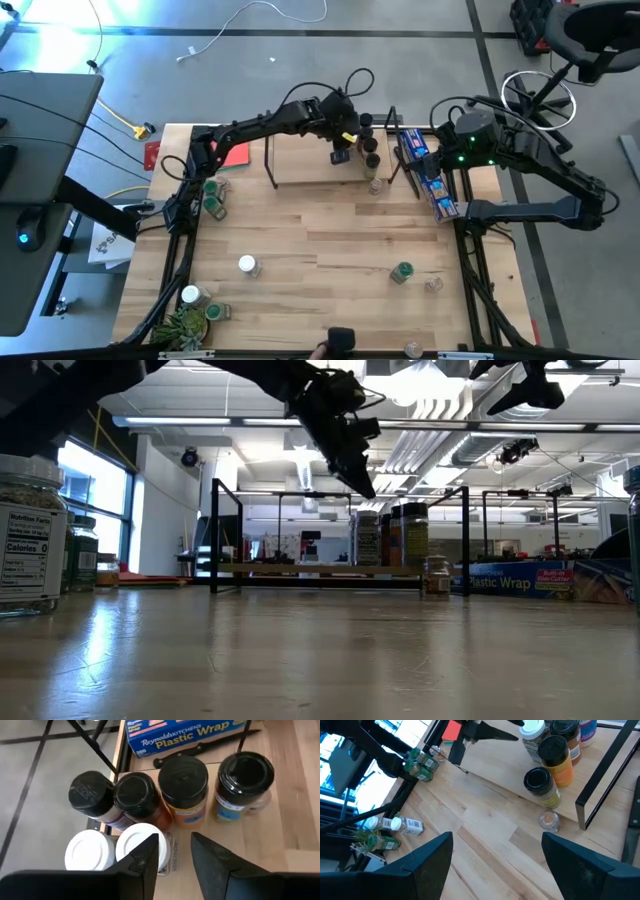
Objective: Shelf spices
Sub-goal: Put the top right white seasoning bottle on the shelf aligned with the other white seasoning bottle
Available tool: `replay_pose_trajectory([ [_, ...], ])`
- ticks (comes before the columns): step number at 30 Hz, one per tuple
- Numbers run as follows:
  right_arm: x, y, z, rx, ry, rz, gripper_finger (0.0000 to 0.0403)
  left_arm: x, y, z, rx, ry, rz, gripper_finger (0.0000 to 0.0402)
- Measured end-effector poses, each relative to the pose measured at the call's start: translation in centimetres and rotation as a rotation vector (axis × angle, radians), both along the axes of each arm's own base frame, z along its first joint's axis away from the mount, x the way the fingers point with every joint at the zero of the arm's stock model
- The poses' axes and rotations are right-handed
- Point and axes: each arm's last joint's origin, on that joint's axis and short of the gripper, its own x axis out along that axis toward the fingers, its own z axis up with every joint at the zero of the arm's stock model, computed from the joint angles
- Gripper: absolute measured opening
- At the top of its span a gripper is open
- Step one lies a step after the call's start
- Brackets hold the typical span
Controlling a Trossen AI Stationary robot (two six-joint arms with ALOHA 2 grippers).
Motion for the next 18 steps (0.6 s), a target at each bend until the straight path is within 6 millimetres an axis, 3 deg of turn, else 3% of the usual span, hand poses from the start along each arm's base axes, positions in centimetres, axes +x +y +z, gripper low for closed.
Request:
replay_pose_trajectory([
  [9,0.0,0.0,0.0,0.009,-0.002,-0.008,0.03,0.6,0.4,-1.8,0.065,0.072,0.026,0.0153],
  [18,0.0,0.0,0.0,0.011,-0.003,-0.01,0.03,0.6,0.3,-2.0,0.089,0.097,0.073,0.0149],
])
